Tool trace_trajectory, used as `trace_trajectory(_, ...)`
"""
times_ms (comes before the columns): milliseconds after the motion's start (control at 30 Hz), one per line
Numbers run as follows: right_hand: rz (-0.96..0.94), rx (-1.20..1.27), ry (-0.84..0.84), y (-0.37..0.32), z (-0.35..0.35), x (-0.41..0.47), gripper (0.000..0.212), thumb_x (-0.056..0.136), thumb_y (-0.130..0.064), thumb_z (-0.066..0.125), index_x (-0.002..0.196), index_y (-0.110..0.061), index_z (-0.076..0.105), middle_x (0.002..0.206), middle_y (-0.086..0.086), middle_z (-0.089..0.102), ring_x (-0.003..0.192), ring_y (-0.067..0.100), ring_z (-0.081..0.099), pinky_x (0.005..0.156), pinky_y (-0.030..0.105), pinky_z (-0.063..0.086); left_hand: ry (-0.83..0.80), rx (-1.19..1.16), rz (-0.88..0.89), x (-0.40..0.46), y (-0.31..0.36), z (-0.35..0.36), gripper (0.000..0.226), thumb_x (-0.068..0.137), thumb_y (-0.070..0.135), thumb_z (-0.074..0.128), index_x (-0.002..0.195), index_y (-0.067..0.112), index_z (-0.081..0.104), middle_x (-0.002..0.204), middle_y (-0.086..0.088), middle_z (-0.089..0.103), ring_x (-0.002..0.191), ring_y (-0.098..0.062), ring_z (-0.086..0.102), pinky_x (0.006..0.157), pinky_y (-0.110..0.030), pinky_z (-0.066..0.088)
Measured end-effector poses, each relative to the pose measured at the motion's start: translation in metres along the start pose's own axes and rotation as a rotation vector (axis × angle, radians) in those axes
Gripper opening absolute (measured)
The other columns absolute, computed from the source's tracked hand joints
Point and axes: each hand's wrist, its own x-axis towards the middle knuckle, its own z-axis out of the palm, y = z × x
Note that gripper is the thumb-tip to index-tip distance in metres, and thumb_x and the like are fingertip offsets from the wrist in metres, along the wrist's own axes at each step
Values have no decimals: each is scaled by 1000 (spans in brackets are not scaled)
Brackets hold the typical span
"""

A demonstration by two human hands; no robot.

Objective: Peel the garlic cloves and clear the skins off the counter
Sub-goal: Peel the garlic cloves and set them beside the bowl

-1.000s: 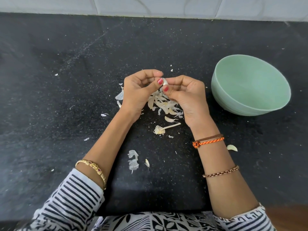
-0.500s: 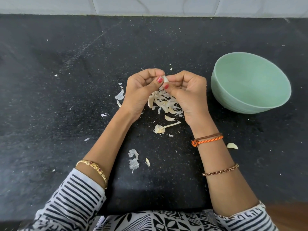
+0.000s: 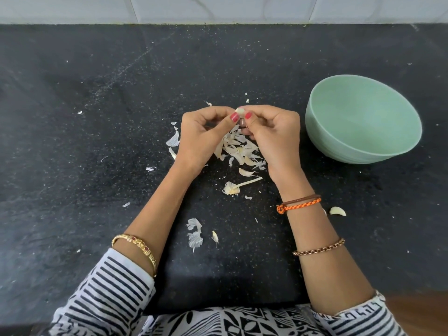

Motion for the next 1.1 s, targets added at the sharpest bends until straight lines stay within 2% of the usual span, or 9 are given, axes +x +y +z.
trace_trajectory(133,-110,-107,36,6,0,3,15,84,-2,63,94,-8,73,74,-3,69,66,11,66,66,27,57,1,-4,-23,-1,2,1,14,84,7,63,85,20,70,75,13,71,77,-6,65,75,-23,52)
trace_trajectory(233,-182,-209,45,8,0,4,14,84,-5,63,94,-8,74,76,-9,66,63,0,62,65,15,52,-2,-18,-58,-1,2,0,13,82,6,64,79,17,70,73,11,71,74,-6,65,74,-23,52)
trace_trajectory(300,-234,-279,57,10,0,3,14,84,-7,63,92,-9,74,77,-10,66,65,2,62,65,15,51,-4,-23,-89,-2,4,-1,10,79,8,65,76,16,70,71,10,71,71,-6,65,72,-23,52)
trace_trajectory(467,-365,-352,117,12,3,4,14,81,-9,62,85,-10,76,75,3,72,70,17,66,65,32,51,35,-101,-183,-3,9,4,14,76,-1,64,64,7,64,52,11,63,52,2,53,57,-14,42)
trace_trajectory(567,-411,-359,127,13,3,5,14,79,-9,62,83,-8,76,73,5,72,68,18,67,63,34,51,64,-159,-232,-2,8,6,17,66,7,62,51,15,63,48,7,58,49,-4,47,53,-17,39)
trace_trajectory(700,-426,-343,97,11,2,3,14,79,-8,62,84,-8,76,77,2,73,70,14,67,64,30,52,93,-162,-218,-2,8,8,29,64,7,59,39,22,57,43,11,52,46,-1,45,51,-15,38)
trace_trajectory(867,-321,-185,-10,3,2,0,14,83,-1,62,88,-7,74,68,-12,65,64,1,62,58,15,49,126,-173,-198,0,12,6,23,64,3,56,45,17,52,42,13,49,44,1,43,48,-13,36)
trace_trajectory(1000,-46,182,-20,-8,-1,-1,19,87,2,58,87,-12,70,62,-7,64,56,-1,56,57,14,47,212,-173,-227,2,12,3,22,61,7,53,43,17,45,48,4,46,50,-3,41,48,-13,34)
trace_trajectory(1100,8,173,27,-7,-7,1,16,89,-1,57,89,-11,69,63,-5,63,56,-3,56,58,12,45,257,-148,-240,3,9,-2,26,64,10,52,42,20,43,58,-4,41,54,-6,37,46,-14,29)
